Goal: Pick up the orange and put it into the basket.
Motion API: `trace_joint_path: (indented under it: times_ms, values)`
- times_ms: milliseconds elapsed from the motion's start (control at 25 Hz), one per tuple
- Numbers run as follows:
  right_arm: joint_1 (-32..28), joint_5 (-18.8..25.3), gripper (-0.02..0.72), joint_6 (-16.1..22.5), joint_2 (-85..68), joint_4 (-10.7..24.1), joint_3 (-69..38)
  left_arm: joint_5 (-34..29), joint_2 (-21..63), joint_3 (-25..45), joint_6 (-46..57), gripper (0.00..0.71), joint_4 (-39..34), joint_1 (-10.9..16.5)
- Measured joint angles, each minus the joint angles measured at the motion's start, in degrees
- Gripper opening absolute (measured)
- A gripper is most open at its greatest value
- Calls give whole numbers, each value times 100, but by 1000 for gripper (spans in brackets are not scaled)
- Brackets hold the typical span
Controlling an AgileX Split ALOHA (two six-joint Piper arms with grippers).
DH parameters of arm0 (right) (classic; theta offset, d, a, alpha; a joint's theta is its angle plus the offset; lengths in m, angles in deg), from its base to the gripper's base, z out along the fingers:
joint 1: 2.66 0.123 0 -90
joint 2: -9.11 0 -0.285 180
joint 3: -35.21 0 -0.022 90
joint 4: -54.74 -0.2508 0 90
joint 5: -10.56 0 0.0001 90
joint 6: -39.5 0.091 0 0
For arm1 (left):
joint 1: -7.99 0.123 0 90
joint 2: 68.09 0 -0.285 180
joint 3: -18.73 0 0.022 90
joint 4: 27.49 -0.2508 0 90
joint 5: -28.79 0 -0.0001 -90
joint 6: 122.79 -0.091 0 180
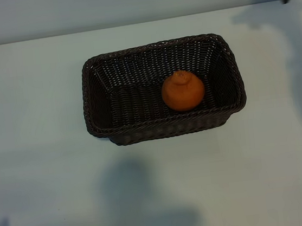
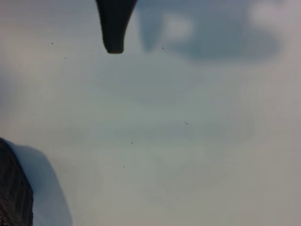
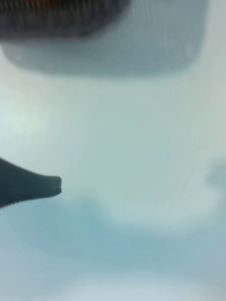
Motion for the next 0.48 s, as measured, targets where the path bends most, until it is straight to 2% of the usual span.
trace_joint_path:
  times_ms: [200,480]
  values:
    - [-579,-6,562,-40,-63,-126,-18,0,0,0,18,593,0,0]
    - [-997,13,556,-155,-849,-204,-330,0,0,0,18,593,0,0]
